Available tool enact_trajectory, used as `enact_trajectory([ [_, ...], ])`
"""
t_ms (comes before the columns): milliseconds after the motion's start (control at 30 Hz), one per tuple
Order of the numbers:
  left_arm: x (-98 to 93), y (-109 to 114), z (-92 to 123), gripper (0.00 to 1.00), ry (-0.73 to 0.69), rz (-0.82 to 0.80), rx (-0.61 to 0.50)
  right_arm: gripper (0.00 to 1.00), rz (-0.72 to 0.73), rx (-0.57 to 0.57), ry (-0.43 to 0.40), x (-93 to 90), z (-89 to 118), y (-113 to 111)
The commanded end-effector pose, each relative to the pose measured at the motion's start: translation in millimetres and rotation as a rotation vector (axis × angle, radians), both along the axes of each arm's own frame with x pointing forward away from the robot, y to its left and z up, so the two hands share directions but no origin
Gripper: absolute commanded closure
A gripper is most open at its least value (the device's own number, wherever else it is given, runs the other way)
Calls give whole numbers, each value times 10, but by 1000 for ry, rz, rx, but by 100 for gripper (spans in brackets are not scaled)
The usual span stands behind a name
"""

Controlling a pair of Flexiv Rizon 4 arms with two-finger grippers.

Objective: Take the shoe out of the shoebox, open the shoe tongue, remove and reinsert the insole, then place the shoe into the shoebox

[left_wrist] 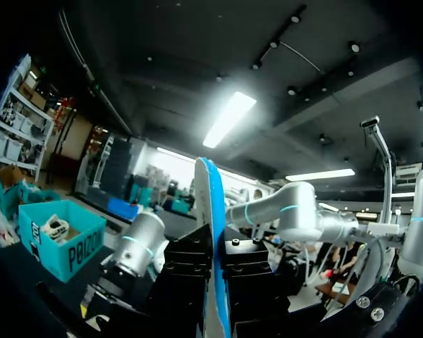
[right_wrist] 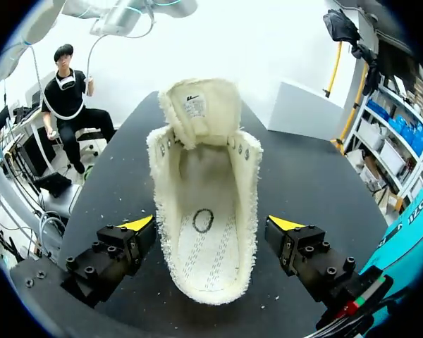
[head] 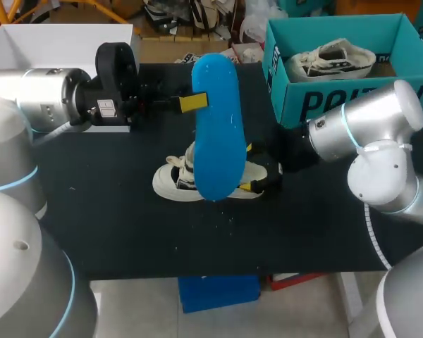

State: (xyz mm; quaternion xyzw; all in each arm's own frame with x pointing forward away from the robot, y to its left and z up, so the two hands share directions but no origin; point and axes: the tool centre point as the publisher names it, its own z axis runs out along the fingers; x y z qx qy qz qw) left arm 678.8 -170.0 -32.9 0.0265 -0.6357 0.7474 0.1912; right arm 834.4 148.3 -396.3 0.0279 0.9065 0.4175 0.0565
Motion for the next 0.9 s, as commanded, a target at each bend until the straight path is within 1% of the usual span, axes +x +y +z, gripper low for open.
enact_trajectory([
  [33, -2, -17, -9, 100, -1, 3, -1, 0, 14, 97, -2, 27, -56, -38],
  [333, -2, -17, -9, 100, -1, 3, -1, 0, 12, 88, 21, 103, -107, -167],
  [500, -2, -17, -9, 100, -1, 3, -1, 0, -1, 81, 24, 112, -127, -219],
  [667, -2, -17, -9, 100, -1, 3, -1, 0, -1, 68, 31, 103, -136, -218],
  [800, -2, -17, -9, 100, -1, 3, -1, 0, 3, 34, 19, 102, -50, -226],
  [900, -2, -17, -9, 100, -1, 3, -1, 0, 7, -19, 13, 109, 43, -238],
])
